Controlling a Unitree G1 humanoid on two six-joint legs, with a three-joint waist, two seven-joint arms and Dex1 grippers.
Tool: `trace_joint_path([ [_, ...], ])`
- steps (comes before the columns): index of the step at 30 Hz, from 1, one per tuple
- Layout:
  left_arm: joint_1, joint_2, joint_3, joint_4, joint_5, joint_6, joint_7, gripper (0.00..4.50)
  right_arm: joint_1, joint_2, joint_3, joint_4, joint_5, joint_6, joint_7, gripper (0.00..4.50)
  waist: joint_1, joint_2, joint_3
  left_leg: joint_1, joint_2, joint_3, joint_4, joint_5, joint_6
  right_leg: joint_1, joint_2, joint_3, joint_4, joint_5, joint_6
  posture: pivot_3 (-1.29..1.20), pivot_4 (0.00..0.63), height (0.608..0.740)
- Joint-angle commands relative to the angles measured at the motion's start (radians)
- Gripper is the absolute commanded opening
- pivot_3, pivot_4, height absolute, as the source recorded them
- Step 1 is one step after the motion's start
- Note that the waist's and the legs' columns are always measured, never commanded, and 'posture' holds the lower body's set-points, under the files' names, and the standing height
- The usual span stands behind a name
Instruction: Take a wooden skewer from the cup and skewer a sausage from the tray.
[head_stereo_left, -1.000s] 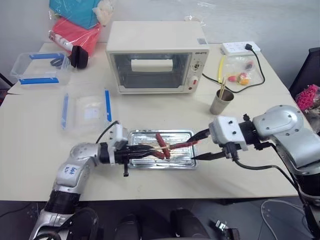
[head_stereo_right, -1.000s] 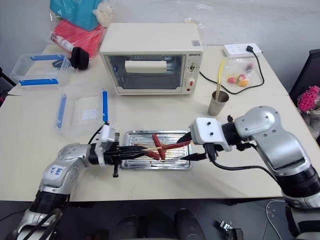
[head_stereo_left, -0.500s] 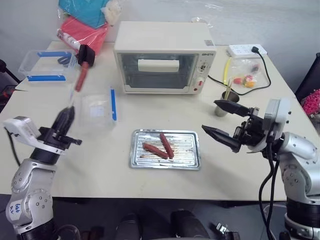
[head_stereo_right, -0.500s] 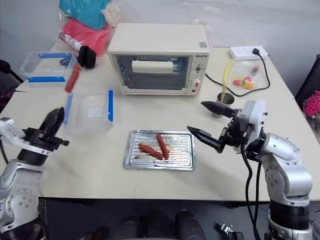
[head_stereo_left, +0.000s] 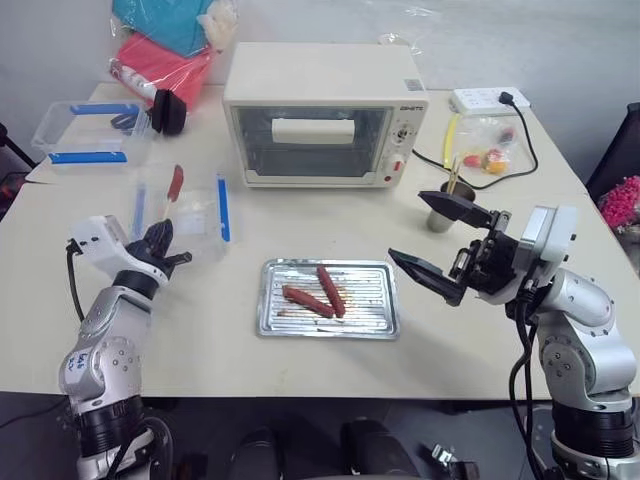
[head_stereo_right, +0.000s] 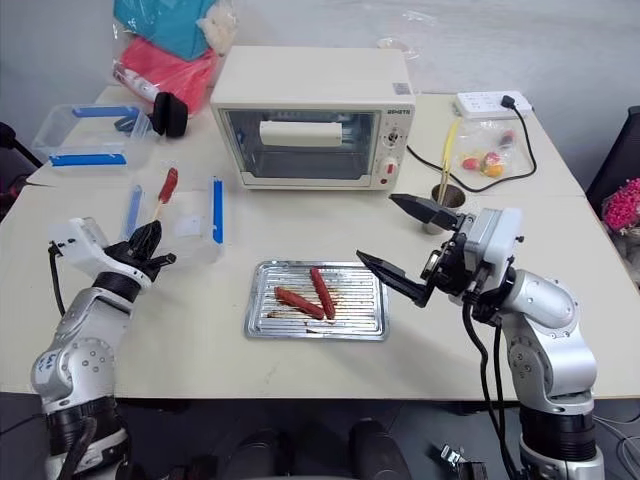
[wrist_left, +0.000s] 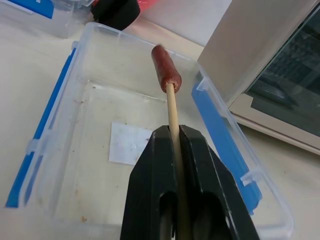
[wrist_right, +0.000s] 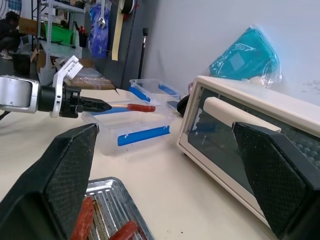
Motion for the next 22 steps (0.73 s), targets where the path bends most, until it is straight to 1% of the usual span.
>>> trace_joint_path([
  [1, -0.029, 0.020, -0.015, 0.002, 0.019, -0.049, -0.045, 0.58, -0.002, -0.011, -0.001, -0.033, 0.030, -0.007, -0.012, 4.50, 0.000, 0.000, 0.000, 0.000, 0.000, 0.000, 0.000, 0.000, 0.000, 0.000, 0.000, 0.000, 0.000, 0.000, 0.000, 0.00, 0.150, 0.740],
  [2, -0.030, 0.020, -0.015, 0.007, 0.028, -0.068, -0.055, 0.75, 0.005, -0.013, 0.000, -0.037, 0.033, -0.004, -0.012, 4.50, 0.001, 0.000, 0.000, 0.000, 0.000, 0.001, 0.000, 0.000, 0.000, 0.000, 0.000, 0.000, 0.000, 0.000, 0.000, 0.00, 0.150, 0.740],
  [4, -0.021, 0.019, -0.010, 0.001, 0.037, -0.101, -0.070, 1.30, 0.018, -0.019, 0.001, -0.040, 0.037, -0.004, -0.009, 4.50, 0.001, 0.000, 0.000, 0.000, 0.000, 0.001, 0.000, 0.000, 0.000, 0.000, 0.000, 0.000, 0.000, 0.000, 0.000, 0.00, 0.150, 0.740],
  [8, 0.035, 0.061, -0.013, -0.038, 0.053, -0.184, -0.189, 2.50, 0.033, -0.042, -0.006, -0.034, 0.044, -0.005, 0.002, 4.50, -0.003, 0.000, 0.000, 0.001, 0.001, 0.002, -0.001, 0.000, 0.000, 0.000, 0.000, 0.000, 0.000, 0.000, 0.000, 0.00, 0.150, 0.740],
  [9, 0.046, 0.076, -0.012, -0.044, 0.047, -0.195, -0.222, 2.50, 0.034, -0.048, -0.007, -0.031, 0.044, -0.007, 0.005, 4.50, -0.003, 0.000, 0.000, 0.001, 0.000, 0.003, -0.001, 0.000, 0.000, 0.000, 0.000, 0.000, 0.000, 0.000, 0.000, 0.00, 0.150, 0.740],
  [11, 0.073, 0.136, -0.026, -0.071, 0.028, -0.212, -0.339, 2.50, 0.035, -0.065, -0.014, -0.026, 0.053, -0.003, 0.014, 4.50, -0.002, 0.000, 0.000, 0.001, 0.001, 0.003, -0.001, 0.000, 0.000, -0.001, 0.001, 0.000, 0.000, 0.000, 0.000, 0.00, 0.150, 0.740],
  [14, 0.166, 0.307, -0.100, -0.129, 0.043, -0.258, -0.637, 2.50, 0.053, -0.122, -0.025, -0.004, 0.064, 0.005, 0.072, 4.50, -0.002, 0.000, 0.000, 0.001, 0.000, 0.003, -0.001, 0.000, 0.000, -0.001, 0.000, 0.001, -0.001, 0.000, 0.000, 0.00, 0.150, 0.740],
  [16, 0.259, 0.443, -0.160, -0.117, 0.129, -0.352, -0.827, 2.50, 0.095, -0.185, -0.013, 0.031, 0.037, -0.022, 0.172, 4.50, -0.002, 0.000, 0.000, 0.002, 0.000, 0.004, -0.003, 0.000, 0.000, 0.000, 0.000, 0.000, -0.002, 0.000, -0.001, 0.00, 0.150, 0.740],
  [17, 0.293, 0.489, -0.180, -0.102, 0.165, -0.408, -0.892, 2.50, 0.113, -0.210, -0.007, 0.048, 0.028, -0.029, 0.206, 4.50, 0.000, 0.000, 0.000, 0.002, 0.000, 0.005, -0.004, 0.000, -0.001, 0.000, 0.000, 0.000, -0.003, -0.001, -0.001, 0.00, 0.150, 0.740],
  [19, 0.347, 0.543, -0.199, -0.052, 0.210, -0.520, -0.999, 2.50, 0.146, -0.242, 0.010, 0.087, 0.002, -0.063, 0.267, 4.50, -0.001, 0.000, 0.000, 0.004, -0.001, 0.007, -0.007, 0.000, 0.000, 0.001, -0.001, 0.000, -0.006, -0.001, -0.002, 0.00, 0.150, 0.740],
  [22, 0.393, 0.557, -0.198, 0.034, 0.221, -0.637, -1.099, 2.50, 0.176, -0.249, 0.038, 0.151, -0.048, -0.144, 0.326, 4.50, -0.002, 0.000, 0.000, 0.005, 0.000, 0.008, -0.010, -0.001, 0.001, 0.001, -0.001, 0.002, -0.008, -0.001, -0.003, 0.00, 0.150, 0.740],
])
